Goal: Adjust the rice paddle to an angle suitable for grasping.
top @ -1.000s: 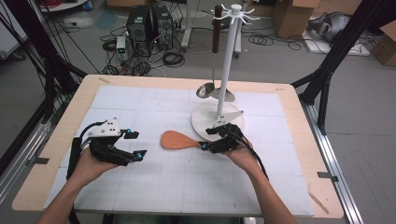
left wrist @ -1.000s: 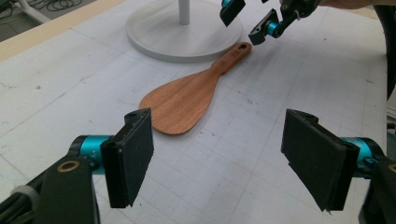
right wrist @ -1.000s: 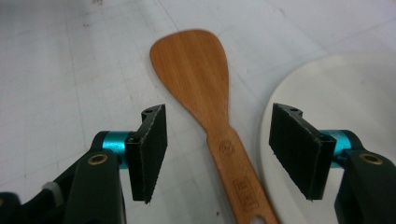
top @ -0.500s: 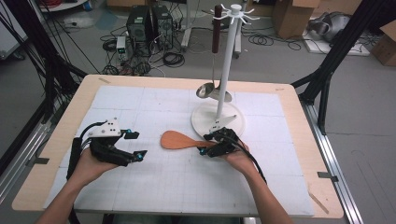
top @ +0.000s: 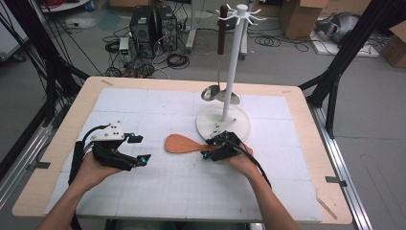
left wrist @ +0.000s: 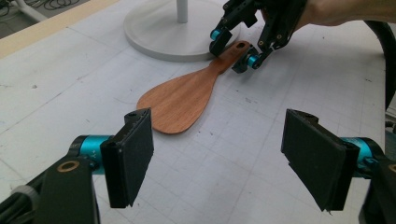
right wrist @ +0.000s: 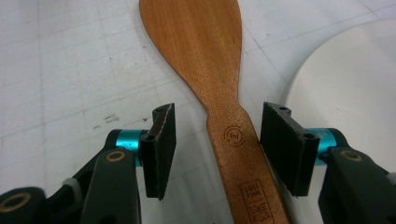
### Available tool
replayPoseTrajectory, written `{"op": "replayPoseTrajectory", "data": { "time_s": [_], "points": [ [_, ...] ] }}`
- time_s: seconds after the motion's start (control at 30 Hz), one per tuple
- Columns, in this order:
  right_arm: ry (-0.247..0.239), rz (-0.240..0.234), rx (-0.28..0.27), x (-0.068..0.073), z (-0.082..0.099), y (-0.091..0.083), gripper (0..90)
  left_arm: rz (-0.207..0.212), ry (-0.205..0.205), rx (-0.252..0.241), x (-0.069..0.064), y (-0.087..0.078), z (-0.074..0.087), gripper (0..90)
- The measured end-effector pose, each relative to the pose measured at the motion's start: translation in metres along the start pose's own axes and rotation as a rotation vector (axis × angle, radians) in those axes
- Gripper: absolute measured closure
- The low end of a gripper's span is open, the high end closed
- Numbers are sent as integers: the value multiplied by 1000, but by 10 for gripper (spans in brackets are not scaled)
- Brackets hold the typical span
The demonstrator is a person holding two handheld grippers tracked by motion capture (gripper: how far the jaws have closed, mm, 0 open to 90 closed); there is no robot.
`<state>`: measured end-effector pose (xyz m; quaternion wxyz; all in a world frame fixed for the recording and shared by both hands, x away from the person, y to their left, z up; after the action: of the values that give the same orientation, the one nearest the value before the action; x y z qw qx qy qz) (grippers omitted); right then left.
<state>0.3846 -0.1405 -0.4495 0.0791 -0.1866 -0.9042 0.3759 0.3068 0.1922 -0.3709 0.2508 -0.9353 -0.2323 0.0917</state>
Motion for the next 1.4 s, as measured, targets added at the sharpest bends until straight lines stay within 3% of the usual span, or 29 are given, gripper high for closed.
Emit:
{"op": "replayPoseTrajectory", "data": {
  "time_s": [0.23, 0.47, 0.8, 1.4],
  "points": [
    [-21, 3, 17, -1, -1, 10, 484, 1, -1, 1, 0, 0, 0, 258],
    [-54, -36, 18, -1, -4, 10, 636, 1, -1, 1, 0, 0, 0, 257],
    [-61, -79, 11, -1, -3, 10, 649, 3, -1, 1, 0, 0, 0, 257],
    [-159, -175, 19, 15, -8, 10, 651, 2, 0, 3, 0, 1, 0, 258]
  ]
}}
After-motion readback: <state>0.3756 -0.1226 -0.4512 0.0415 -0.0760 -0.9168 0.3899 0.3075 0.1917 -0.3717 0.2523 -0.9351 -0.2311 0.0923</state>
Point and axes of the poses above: each handheld gripper's, and its own axes: y roughly forward along the jaws, z roughly out of its underside, x roughly to its left, the point moved 2 cm from there along y, roughly forward along the jaws, and after that the axes turned 1 degree about z, right-handed, at the moved point
